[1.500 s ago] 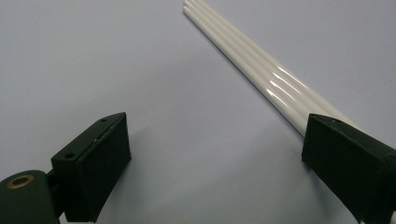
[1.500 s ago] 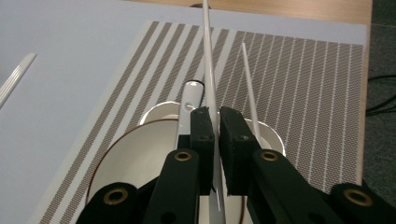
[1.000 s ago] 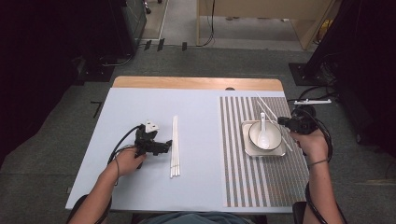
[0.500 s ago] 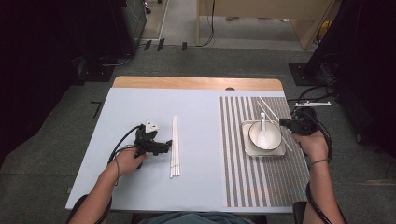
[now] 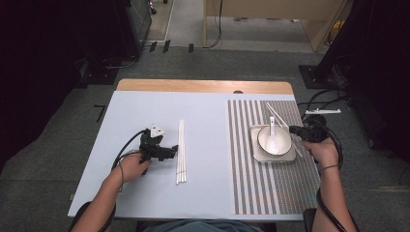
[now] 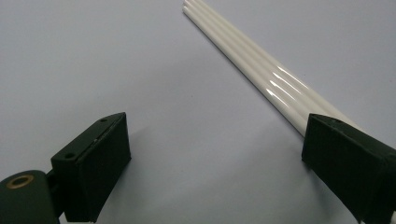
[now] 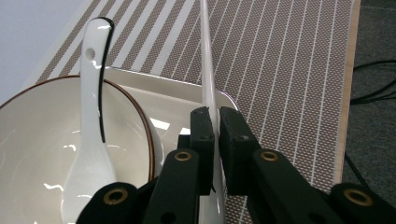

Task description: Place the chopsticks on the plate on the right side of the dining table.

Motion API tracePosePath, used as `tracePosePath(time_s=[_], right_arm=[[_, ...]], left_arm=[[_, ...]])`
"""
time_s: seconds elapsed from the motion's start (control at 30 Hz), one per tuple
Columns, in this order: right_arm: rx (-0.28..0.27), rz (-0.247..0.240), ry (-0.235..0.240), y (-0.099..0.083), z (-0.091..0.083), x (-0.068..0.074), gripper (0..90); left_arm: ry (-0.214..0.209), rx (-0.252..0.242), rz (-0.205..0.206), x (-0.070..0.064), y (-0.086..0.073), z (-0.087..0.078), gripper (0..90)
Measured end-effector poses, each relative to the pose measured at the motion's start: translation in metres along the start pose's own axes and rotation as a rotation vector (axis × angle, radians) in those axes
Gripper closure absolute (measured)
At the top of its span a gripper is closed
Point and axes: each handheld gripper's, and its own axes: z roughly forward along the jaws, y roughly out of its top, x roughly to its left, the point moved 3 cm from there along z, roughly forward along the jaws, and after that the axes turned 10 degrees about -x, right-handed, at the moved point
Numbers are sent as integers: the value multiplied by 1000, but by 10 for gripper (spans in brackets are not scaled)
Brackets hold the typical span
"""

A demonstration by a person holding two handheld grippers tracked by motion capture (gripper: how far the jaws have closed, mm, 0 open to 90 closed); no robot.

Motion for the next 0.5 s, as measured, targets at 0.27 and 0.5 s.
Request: tracePosePath(time_s=[0.27,0.5], right_arm=[[19,18,15,-8,7,-5,848],[28,25,20,-11,9,-7,847]], left_arm=[[0,0,0,0,0,0,78],[1,0,0,0,0,0,78]])
